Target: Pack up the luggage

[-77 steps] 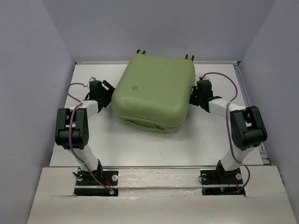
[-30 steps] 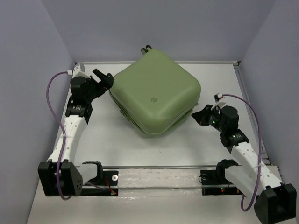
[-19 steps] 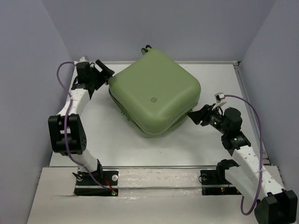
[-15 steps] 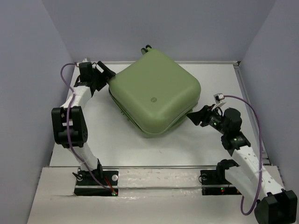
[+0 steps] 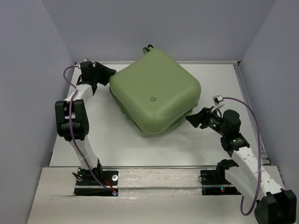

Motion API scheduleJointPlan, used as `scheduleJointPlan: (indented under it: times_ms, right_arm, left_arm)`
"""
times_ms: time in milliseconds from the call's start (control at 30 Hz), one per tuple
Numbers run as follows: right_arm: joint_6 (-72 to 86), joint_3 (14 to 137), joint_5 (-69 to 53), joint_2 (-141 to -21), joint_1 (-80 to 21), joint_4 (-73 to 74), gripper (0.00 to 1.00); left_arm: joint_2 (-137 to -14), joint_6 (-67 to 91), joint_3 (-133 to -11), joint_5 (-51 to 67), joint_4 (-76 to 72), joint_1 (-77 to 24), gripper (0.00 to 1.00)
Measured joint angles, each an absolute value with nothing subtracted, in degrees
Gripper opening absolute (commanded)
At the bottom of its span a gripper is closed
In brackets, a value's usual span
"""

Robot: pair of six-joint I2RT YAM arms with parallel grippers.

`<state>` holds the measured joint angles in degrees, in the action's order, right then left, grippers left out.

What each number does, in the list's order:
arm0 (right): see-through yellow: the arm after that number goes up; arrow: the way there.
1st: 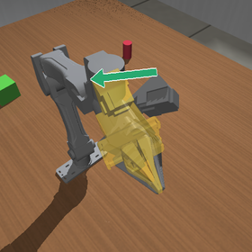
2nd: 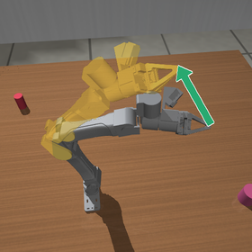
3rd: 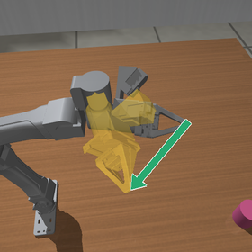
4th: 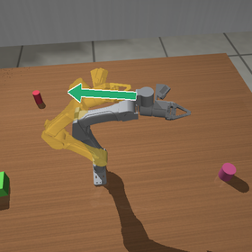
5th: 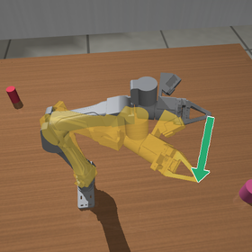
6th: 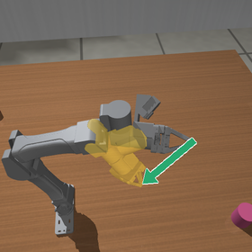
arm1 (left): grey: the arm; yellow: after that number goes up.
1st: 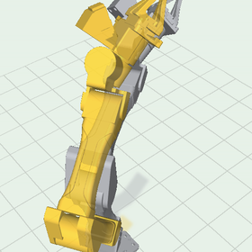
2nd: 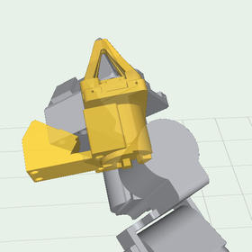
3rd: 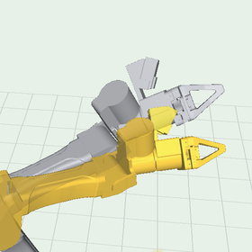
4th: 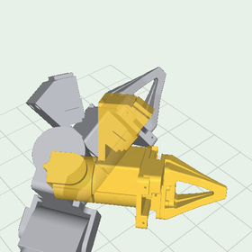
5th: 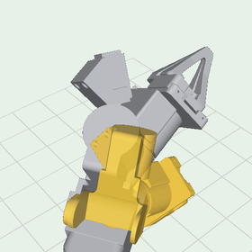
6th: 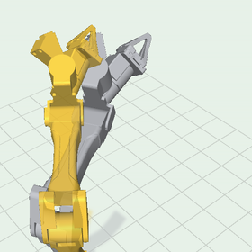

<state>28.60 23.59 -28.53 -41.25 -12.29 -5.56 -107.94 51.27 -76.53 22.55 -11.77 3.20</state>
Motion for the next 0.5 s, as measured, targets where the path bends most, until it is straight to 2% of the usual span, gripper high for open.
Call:
scheduleJointPlan:
  times_ms: [67,133,300,500]
  right_arm:
    - [28.8,23.4,-28.5,-41.3,-12.3,-5.6,0.69]
    - [28.8,23.4,-28.5,-41.3,-12.3,-5.7,0.73]
    - [28.8,23.4,-28.4,-41.4,-12.3,-5.6,0.73]
    - [28.7,23.4,-28.5,-44.8,-12.3,-6.0,0.73]
  left_arm:
    - [-107.9,53.2,-76.5,22.7,-12.5,3.1,0.06]
    - [-107.9,53.8,-76.5,22.8,-12.9,3.1,0.06]
    - [-107.9,54.3,-77.9,22.9,-11.4,3.1,0.06]
    - [-107.7,54.2,-87.9,23.2,-5.4,3.2,0.06]
